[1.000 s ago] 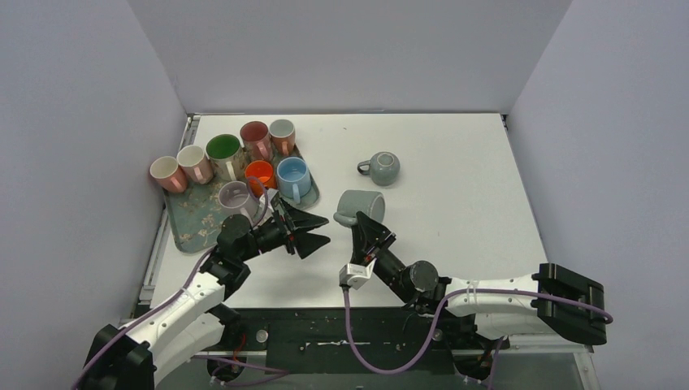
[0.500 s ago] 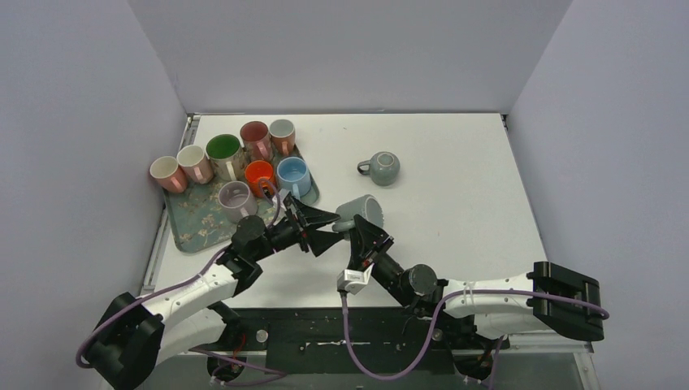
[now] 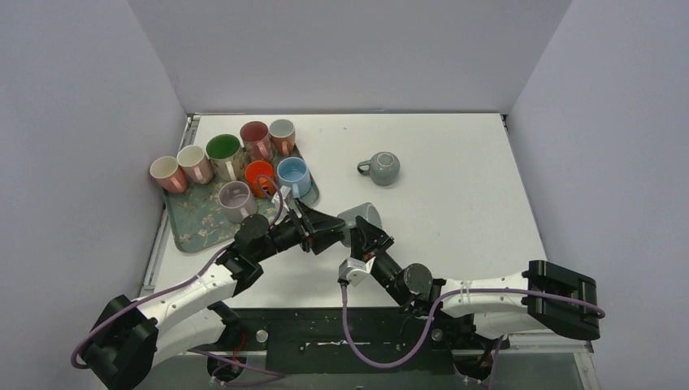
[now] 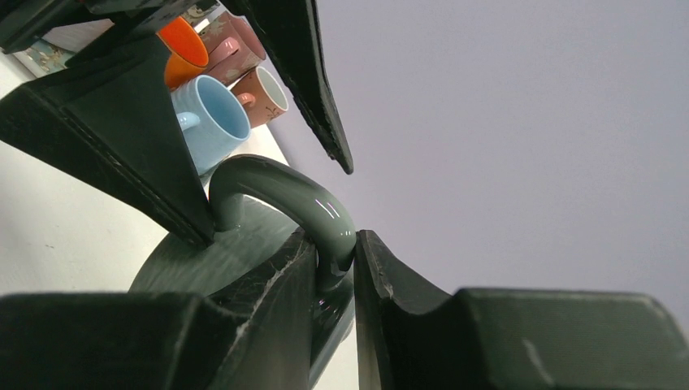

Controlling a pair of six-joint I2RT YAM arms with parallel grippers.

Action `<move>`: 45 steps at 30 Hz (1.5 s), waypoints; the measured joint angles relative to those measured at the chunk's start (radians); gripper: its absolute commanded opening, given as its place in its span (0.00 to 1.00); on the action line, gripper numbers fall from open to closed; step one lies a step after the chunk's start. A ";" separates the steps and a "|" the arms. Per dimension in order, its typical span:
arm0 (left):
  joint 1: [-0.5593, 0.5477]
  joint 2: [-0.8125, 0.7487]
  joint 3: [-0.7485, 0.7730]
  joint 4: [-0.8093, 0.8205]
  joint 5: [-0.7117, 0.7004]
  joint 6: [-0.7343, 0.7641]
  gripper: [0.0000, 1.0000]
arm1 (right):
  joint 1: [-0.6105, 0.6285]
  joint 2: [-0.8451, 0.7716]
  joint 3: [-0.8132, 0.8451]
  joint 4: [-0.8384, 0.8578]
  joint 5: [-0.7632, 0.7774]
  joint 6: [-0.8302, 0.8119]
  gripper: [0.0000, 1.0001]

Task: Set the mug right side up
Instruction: Turn over the cup at the center of the board.

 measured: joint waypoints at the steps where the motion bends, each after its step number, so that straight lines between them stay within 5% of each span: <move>1: -0.001 -0.011 0.002 -0.018 -0.010 0.014 0.60 | 0.000 0.001 0.000 0.001 0.002 0.013 0.00; 15: -0.001 0.036 -0.048 0.099 -0.076 -0.157 0.54 | -0.005 0.045 -0.026 0.098 0.002 0.042 0.00; 28: -0.008 0.161 -0.049 0.197 -0.058 -0.265 0.45 | 0.058 0.069 -0.086 0.163 0.005 -0.146 0.00; 45: 0.010 0.203 -0.100 0.262 -0.026 -0.316 0.00 | 0.178 0.225 -0.050 0.185 0.114 -0.370 0.00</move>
